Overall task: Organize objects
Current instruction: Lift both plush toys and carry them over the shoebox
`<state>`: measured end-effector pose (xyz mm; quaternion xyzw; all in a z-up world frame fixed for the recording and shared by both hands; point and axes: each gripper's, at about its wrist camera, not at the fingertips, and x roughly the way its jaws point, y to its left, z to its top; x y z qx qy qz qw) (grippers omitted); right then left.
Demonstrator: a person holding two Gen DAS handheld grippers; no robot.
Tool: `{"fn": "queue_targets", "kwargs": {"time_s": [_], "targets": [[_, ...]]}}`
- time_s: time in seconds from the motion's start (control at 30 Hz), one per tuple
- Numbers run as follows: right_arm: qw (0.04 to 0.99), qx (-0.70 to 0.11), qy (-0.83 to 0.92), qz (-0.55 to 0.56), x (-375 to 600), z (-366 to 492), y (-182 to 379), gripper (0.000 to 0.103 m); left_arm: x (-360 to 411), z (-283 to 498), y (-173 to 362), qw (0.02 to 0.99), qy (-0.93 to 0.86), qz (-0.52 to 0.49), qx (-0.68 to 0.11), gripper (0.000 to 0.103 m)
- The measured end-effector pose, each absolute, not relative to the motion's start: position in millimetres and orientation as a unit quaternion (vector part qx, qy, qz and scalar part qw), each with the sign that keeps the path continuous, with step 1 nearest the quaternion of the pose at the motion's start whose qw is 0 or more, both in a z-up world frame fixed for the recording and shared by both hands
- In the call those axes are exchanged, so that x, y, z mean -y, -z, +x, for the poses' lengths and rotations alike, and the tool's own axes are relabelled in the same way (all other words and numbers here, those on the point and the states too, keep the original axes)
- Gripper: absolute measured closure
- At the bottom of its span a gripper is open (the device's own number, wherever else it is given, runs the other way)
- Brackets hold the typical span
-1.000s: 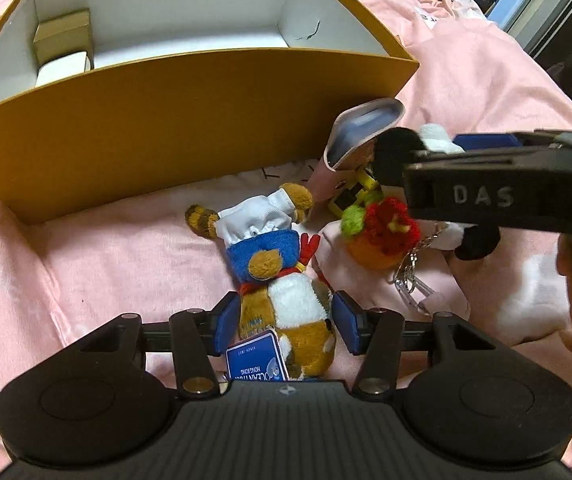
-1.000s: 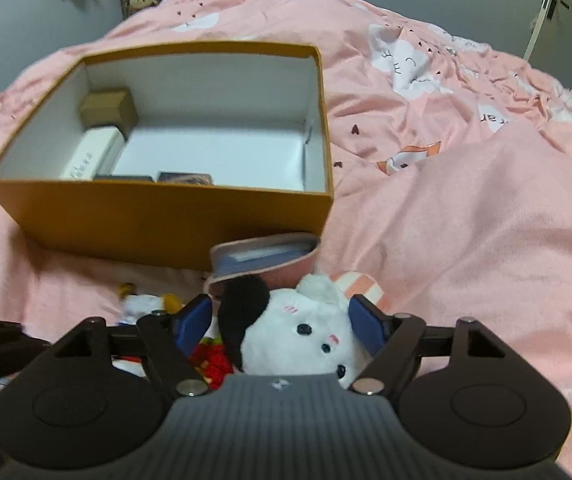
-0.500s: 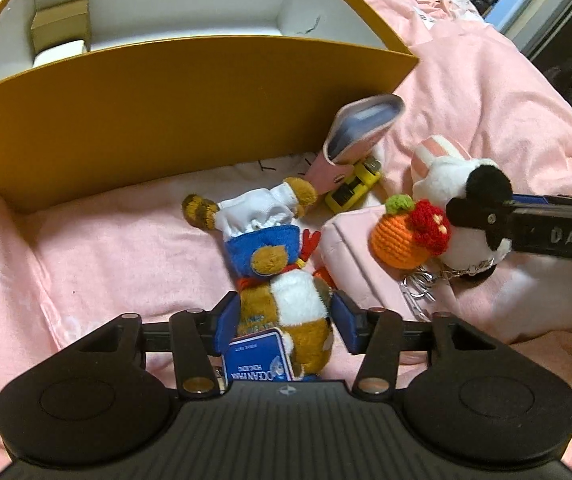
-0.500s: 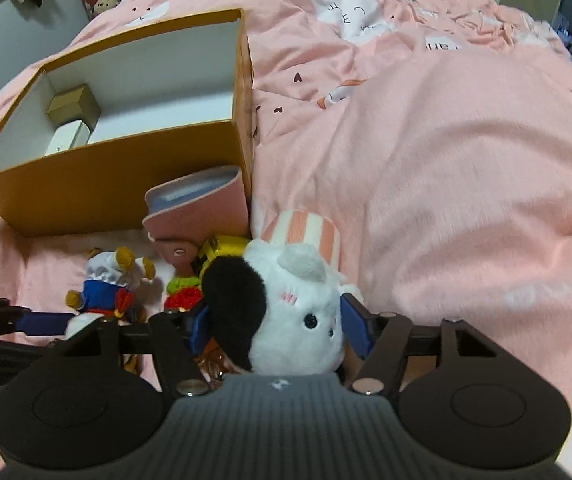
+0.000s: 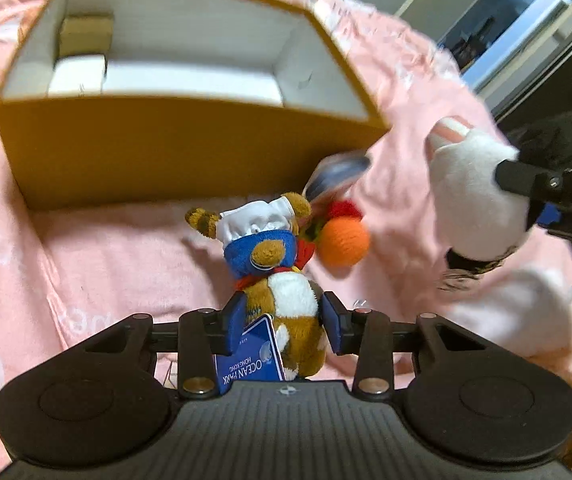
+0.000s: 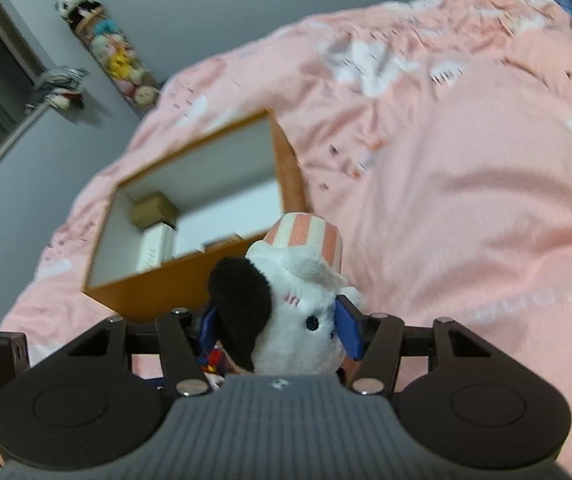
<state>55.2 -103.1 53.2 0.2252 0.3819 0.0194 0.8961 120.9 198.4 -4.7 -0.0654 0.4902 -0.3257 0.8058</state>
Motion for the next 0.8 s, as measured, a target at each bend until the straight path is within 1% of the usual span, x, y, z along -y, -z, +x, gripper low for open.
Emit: {"fn": "queue_targets", "kwargs": {"time_s": [0.17,0.3,0.53,0.63,0.8], "targets": [[0.909,-0.359,-0.058,0.205,88.3,62.7,-74.6,0.043,-214.3,112.6,-36.5,0.824,0.337,-0.095,-0.446,0.058],[0.915,-0.340,-0.105,0.191,75.1,79.4,-93.8,0.043,-225.8,115.3,-77.6,0.844,0.344,-0.110,-0.396,0.058],[0.928,-0.306,-0.152,0.147,51.6,132.9,-114.8,0.043,-235.3,148.6,-126.3,0.882,0.311,-0.111,-0.335,0.058],[0.925,-0.308,-0.169,0.143,49.8,159.5,-113.0,0.043,-232.5,170.0,-134.1,0.890,0.302,-0.106,-0.325,0.058],[0.923,-0.316,-0.184,0.123,41.3,201.7,-96.2,0.043,-220.3,219.1,-114.2,0.884,0.286,-0.097,-0.355,0.058]]}}
